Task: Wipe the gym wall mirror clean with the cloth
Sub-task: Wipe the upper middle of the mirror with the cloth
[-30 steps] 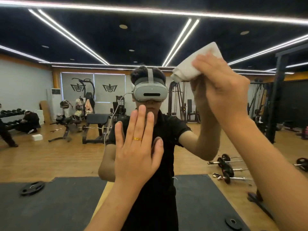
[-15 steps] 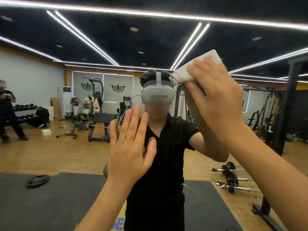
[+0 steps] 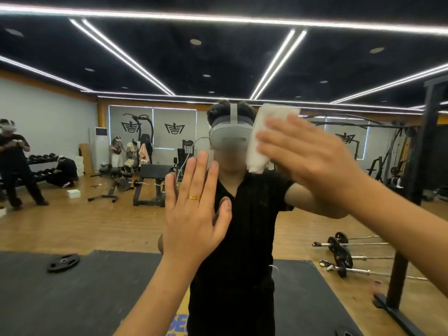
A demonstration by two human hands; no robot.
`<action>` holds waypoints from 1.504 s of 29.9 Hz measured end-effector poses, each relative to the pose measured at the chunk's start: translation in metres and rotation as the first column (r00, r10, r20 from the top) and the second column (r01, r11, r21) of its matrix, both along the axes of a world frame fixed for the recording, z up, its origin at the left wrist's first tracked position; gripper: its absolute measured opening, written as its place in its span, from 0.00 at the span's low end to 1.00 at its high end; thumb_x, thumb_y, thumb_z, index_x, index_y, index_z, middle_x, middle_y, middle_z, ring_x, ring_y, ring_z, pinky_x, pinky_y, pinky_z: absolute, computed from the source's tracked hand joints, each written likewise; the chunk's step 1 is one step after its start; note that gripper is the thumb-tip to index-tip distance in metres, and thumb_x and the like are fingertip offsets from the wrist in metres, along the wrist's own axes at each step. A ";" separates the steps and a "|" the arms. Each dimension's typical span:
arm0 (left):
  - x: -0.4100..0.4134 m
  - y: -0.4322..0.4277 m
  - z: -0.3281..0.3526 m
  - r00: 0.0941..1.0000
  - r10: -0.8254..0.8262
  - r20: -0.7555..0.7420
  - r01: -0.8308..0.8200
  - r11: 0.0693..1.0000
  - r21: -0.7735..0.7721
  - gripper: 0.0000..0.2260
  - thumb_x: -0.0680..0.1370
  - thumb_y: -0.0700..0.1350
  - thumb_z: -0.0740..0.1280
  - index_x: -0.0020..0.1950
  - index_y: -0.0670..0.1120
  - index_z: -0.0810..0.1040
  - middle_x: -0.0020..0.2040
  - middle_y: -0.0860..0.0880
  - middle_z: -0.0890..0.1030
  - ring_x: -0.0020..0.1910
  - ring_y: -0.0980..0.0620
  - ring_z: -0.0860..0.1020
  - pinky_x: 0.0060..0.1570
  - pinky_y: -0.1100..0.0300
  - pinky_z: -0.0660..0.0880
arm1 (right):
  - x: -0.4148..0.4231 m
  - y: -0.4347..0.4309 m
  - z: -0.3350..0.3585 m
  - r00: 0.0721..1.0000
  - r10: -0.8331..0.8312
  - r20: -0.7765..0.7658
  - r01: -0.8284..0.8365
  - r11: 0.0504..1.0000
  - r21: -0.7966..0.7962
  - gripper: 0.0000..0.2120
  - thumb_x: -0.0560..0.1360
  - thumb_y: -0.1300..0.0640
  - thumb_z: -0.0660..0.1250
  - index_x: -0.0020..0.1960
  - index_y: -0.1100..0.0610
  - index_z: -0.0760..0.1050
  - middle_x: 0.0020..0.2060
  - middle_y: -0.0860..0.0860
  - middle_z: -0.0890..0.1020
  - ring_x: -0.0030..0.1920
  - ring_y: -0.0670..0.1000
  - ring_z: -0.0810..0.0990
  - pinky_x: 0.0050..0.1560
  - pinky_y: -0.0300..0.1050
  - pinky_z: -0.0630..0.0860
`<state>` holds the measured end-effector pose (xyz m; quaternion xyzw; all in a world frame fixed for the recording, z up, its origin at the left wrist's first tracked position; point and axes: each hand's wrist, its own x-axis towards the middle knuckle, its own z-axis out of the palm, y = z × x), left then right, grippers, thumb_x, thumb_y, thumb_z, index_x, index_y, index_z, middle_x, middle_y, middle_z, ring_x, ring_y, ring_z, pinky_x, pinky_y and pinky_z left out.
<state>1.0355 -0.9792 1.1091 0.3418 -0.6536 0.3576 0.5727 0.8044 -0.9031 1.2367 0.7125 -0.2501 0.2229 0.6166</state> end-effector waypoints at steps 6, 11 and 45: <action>0.001 -0.001 0.000 1.000 -0.003 0.001 0.003 1.000 -0.002 0.30 0.82 0.52 0.60 0.82 0.42 0.60 0.83 0.42 0.57 0.83 0.44 0.54 0.81 0.42 0.44 | 0.007 -0.002 0.018 0.870 0.108 0.481 -0.064 0.992 -0.106 0.14 0.85 0.57 0.64 0.68 0.61 0.78 0.67 0.60 0.80 0.68 0.62 0.79 0.65 0.60 0.79; 0.001 -0.001 0.000 1.000 -0.019 -0.001 0.019 1.000 -0.007 0.30 0.83 0.52 0.60 0.82 0.41 0.61 0.83 0.41 0.58 0.83 0.43 0.55 0.81 0.42 0.44 | 0.028 -0.006 -0.042 0.993 0.063 0.096 -0.063 0.998 0.000 0.16 0.79 0.63 0.71 0.67 0.60 0.81 0.66 0.58 0.81 0.69 0.60 0.78 0.68 0.58 0.77; 0.000 0.000 -0.003 0.994 -0.108 -0.020 0.108 0.994 -0.013 0.29 0.82 0.52 0.60 0.81 0.41 0.64 0.82 0.41 0.60 0.82 0.42 0.57 0.80 0.37 0.50 | -0.071 0.018 0.035 0.878 0.056 0.475 0.048 0.978 -0.204 0.14 0.86 0.56 0.62 0.68 0.59 0.78 0.66 0.56 0.81 0.69 0.60 0.78 0.76 0.53 0.68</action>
